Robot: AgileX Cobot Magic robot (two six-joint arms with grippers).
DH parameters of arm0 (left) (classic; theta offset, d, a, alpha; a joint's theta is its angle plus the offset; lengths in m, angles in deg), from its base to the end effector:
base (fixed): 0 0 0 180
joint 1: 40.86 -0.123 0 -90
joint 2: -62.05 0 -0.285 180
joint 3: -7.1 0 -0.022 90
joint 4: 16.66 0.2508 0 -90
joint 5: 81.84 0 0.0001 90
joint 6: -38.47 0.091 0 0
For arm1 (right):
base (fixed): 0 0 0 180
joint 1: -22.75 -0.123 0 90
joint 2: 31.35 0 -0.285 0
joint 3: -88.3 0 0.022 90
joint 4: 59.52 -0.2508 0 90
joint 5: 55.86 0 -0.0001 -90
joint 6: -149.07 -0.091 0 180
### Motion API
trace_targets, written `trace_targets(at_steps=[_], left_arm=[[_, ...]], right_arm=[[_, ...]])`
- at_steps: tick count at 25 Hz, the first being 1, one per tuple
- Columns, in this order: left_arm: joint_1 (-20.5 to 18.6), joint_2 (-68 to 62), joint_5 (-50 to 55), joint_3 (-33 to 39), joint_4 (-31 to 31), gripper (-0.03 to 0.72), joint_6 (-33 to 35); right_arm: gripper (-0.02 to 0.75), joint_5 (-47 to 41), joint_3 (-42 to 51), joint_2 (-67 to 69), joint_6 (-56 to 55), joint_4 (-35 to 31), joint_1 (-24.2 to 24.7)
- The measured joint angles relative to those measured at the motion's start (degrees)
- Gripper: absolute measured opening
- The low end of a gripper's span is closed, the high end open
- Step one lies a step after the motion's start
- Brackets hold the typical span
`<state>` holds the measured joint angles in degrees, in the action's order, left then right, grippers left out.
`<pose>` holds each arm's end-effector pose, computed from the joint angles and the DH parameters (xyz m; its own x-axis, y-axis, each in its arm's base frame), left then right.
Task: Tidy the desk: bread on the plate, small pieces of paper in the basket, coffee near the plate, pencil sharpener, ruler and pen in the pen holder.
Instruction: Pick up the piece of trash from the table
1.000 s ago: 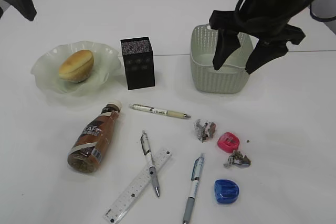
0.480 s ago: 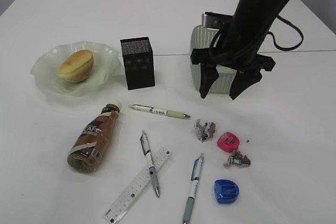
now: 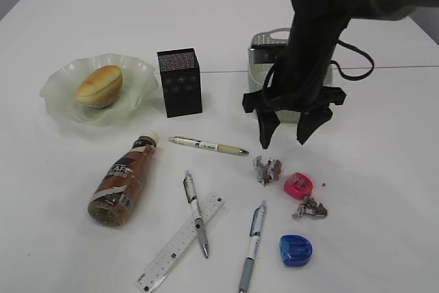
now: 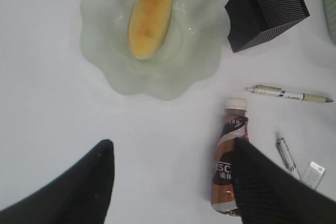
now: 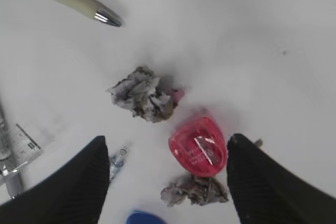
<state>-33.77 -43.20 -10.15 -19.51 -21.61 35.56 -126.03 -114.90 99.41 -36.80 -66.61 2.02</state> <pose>0.3577 -0.0520 0.3901 -0.8718 0.0302 -0.4889 0.0957 0.9894 -0.1096 0.4036 0.1640 0.1939 -0.9760 -0.2163 -0.0249 -0.2178 0.9685 0.1209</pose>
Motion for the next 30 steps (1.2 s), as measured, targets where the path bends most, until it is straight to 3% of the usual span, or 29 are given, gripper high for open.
trace_targets(at_steps=[9, 30], left_arm=[[0.0, 0.0, 0.1, 0.0, 0.1, 0.505, 0.0], [0.0, 0.0, 0.1, 0.0, 0.1, 0.505, 0.0]], right_arm=[[0.513, 0.2, -4.8, 5.9, 0.1, 2.1, -1.3], [0.512, 0.3, -5.1, 8.9, 0.1, 1.9, -2.3]])
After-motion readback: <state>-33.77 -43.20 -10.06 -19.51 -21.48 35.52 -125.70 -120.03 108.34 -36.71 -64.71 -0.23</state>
